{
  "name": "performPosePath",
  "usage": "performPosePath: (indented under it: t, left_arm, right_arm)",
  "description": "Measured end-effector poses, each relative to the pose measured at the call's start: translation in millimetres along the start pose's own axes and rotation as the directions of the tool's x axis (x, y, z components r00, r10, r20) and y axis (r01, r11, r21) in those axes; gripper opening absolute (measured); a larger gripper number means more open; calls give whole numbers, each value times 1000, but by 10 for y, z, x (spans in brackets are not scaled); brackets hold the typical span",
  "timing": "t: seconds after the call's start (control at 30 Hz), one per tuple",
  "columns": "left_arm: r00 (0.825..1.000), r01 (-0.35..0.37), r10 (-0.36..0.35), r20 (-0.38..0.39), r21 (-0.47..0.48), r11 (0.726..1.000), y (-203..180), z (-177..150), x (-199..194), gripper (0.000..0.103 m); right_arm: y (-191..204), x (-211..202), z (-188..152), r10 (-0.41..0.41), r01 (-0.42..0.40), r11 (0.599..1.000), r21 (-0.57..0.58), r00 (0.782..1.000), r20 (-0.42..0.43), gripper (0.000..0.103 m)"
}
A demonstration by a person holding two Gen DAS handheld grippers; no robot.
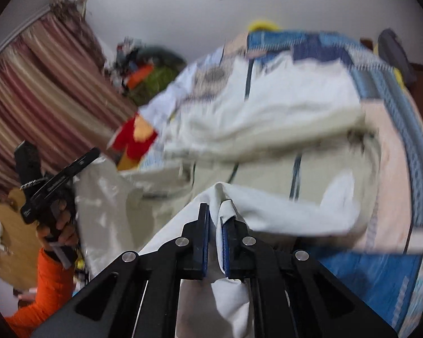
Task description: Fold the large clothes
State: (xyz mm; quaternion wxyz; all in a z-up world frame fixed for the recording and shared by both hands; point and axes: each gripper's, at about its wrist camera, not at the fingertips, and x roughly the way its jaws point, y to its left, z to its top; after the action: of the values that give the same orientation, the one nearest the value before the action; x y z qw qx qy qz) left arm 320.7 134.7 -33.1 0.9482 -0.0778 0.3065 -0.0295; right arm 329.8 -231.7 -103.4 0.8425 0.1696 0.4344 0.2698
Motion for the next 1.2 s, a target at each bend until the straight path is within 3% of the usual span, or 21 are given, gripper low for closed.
performPosePath:
  t: [0.23, 0.33, 0.43, 0.53, 0.57, 0.63, 0.7, 0.77, 0.83, 0.9, 1.1, 1.17, 1.2]
  left_arm:
    - [984, -157, 161, 80, -57, 986, 213, 772, 645, 17]
    - [954, -284, 290, 74, -74, 956, 407, 1004, 1087, 17]
    - [932, -359, 363, 4, -131, 924, 682, 1137, 1623, 17]
    - [891, -454, 448, -73, -121, 883, 889, 1118, 2176, 17]
    - [870, -491, 481, -108, -108, 864, 959, 1068, 2365, 17]
    - [822, -556, 532, -203, -81, 827, 1145, 914, 2779, 17]
    - [791, -578, 541, -288, -58, 814, 1298, 716, 3083, 17]
    - [771, -563, 509, -382, -36, 826, 1420, 478, 3347, 17]
    - [773, -538, 478, -416, -31, 843, 1446, 344, 3439, 17]
    - [787, -518, 461, -411, -34, 854, 1447, 284, 3399, 20]
    - [851, -435, 408, -329, -10, 900, 1289, 585, 2903, 49]
    - [873, -418, 405, -272, 13, 908, 1172, 747, 2704, 69]
    - [888, -406, 400, -227, 21, 913, 1088, 829, 2532, 73]
  right_arm:
    - [-423, 119, 1066, -81, 74, 996, 48, 983, 167, 5]
    - [-683, 259, 1516, -139, 124, 989, 85, 970, 199, 5]
    - [-982, 520, 1866, -213, 192, 974, 121, 956, 203, 5]
    - [-1420, 914, 2117, -258, 225, 953, 202, 954, 154, 5]
    - [-1519, 1005, 2152, -286, 252, 944, 214, 947, 146, 5]
    - [-1757, 1158, 2200, -390, 350, 906, 240, 908, 151, 5]
    - [-2073, 1261, 2179, -401, 353, 884, 307, 909, 111, 5]
    - [-2274, 1303, 2084, -379, 333, 882, 333, 922, 80, 6]
    - [-2303, 1308, 1961, -401, 373, 888, 269, 914, 55, 6]
    - [-2209, 1280, 1851, -430, 418, 894, 159, 901, 49, 6]
    - [-1701, 967, 1698, -404, 410, 911, -37, 908, 113, 6]
    - [-1460, 925, 1701, -384, 397, 912, -102, 915, 124, 6]
    - [-1327, 924, 1709, -371, 386, 913, -135, 920, 126, 6]
